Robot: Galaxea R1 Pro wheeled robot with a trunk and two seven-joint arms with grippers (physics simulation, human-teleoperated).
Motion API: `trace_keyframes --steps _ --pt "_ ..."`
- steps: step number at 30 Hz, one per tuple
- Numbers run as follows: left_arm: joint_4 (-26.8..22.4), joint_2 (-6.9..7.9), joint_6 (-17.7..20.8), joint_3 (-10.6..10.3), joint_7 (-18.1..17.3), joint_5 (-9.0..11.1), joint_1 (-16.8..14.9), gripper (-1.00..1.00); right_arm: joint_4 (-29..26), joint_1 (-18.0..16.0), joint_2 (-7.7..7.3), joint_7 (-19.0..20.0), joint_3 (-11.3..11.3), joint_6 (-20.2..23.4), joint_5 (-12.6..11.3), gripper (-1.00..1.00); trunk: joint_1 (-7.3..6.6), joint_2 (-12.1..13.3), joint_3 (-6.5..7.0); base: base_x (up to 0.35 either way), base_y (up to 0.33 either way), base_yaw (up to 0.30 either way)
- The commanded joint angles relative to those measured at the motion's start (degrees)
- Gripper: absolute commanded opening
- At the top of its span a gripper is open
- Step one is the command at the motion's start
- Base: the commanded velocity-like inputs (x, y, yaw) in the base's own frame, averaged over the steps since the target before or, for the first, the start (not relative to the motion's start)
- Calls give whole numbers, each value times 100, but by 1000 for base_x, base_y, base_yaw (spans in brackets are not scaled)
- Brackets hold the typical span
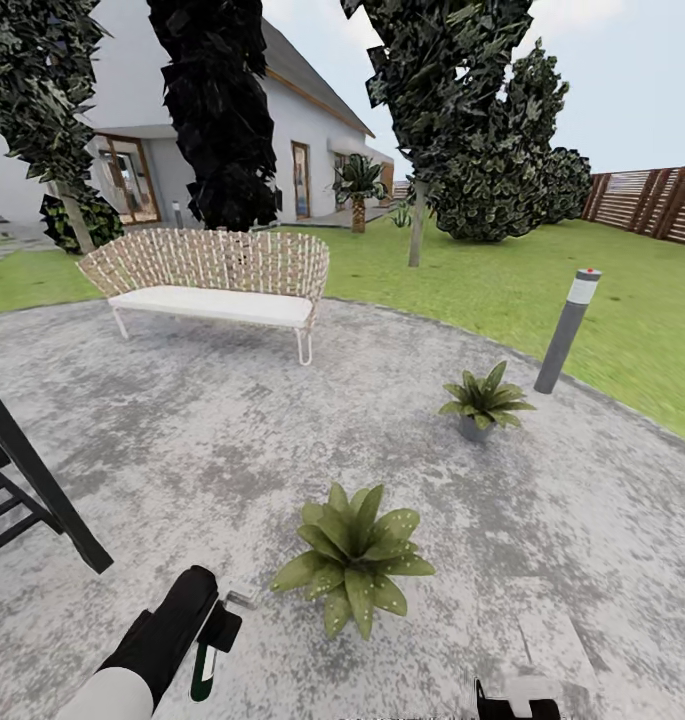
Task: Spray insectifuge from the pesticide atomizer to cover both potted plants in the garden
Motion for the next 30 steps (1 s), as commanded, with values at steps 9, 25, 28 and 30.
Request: trace_keyframes --steps 9,25,28,30 --pt "-3 8 16 -13 -50 -62 -1 -100 8 -5 2 -18 -46 -17 60 100 -2 -2 -5 -169 188 -255" --pt "-64 536 355 -599 -879 -190 -139 -100 16 -5 -16 -5 -37 -17 76 100 -2 -2 -5 -6 9 -13" --pt "-79 716 408 -1353 -1647 -280 -474 -100 17 -5 -16 -2 -37 -17 77 100 -2 -2 -5 0 0 0" --pt "-88 742 494 -1617 -2026 -345 -745 -100 17 -5 -16 0 -37 -17 77 100 -2 -2 -5 0 0 0"
